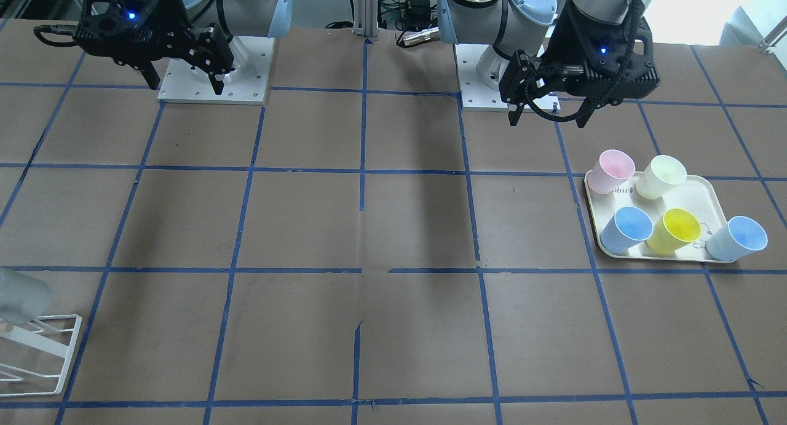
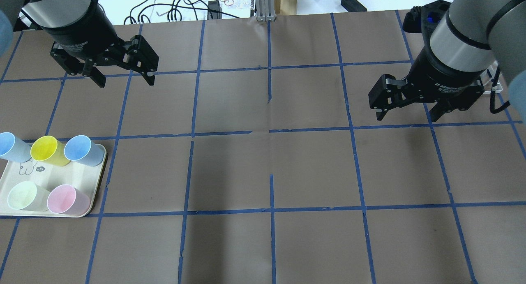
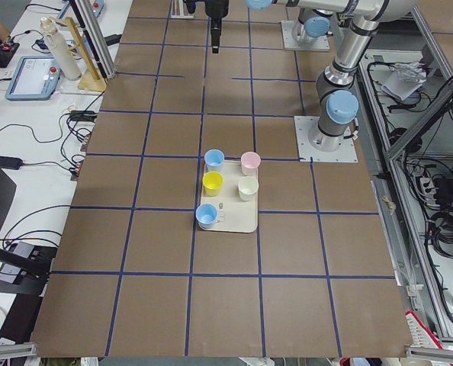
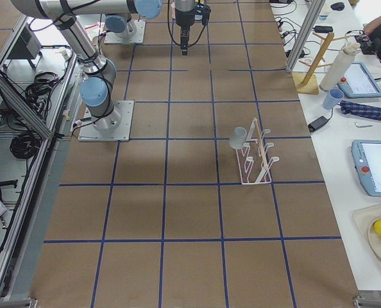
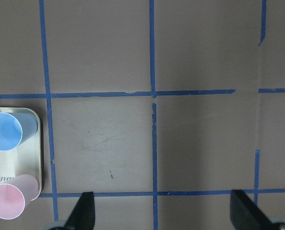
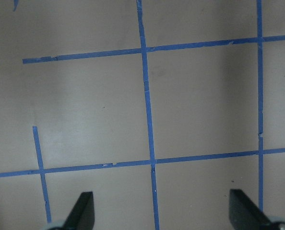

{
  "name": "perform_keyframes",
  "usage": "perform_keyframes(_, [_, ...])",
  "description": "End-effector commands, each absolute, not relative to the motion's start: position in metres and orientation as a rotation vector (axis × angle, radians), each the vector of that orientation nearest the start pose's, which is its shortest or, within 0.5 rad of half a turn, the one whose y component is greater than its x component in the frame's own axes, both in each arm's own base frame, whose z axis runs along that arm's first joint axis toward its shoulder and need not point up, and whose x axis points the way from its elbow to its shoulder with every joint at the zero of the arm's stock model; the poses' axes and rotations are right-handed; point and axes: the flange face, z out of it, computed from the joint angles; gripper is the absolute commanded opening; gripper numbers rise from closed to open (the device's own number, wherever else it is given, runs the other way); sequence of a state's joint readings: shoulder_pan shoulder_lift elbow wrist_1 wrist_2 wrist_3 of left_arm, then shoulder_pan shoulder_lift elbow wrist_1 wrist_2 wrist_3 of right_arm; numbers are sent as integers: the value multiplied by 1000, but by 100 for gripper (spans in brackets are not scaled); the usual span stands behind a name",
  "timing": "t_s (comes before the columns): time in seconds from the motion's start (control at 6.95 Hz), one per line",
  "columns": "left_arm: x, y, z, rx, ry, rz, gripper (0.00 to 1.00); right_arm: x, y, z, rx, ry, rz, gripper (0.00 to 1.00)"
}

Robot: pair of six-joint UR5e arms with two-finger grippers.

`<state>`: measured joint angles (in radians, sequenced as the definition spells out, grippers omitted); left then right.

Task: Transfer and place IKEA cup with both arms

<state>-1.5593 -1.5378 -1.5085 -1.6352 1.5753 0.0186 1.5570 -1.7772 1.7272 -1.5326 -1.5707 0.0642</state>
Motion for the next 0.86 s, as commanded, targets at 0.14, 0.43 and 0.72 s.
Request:
perform_keyframes(0.14, [-128, -481, 527, 12, 3136, -46, 100, 128, -409, 500, 123, 3139, -26, 100])
perform_keyframes(0.43, [-128, -480, 526, 9, 3135, -48, 100, 128, -408, 500, 125, 3139, -17, 100])
perform_keyframes(0.72, [-127, -480, 526, 5, 3133, -48, 100, 127, -408, 498, 154, 3139, -7, 100])
